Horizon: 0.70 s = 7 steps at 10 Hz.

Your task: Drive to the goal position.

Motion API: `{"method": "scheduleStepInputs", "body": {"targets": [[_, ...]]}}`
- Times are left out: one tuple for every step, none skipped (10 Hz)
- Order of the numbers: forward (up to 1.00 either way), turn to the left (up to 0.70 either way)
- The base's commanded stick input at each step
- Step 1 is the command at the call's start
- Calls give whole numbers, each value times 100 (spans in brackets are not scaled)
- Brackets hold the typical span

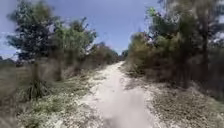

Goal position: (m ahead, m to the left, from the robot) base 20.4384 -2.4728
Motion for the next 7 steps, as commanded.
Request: {"method": "scheduleStepInputs", "body": {"targets": [[50,0],[50,0],[50,0],[50,0],[50,0],[50,0],[50,0]]}}
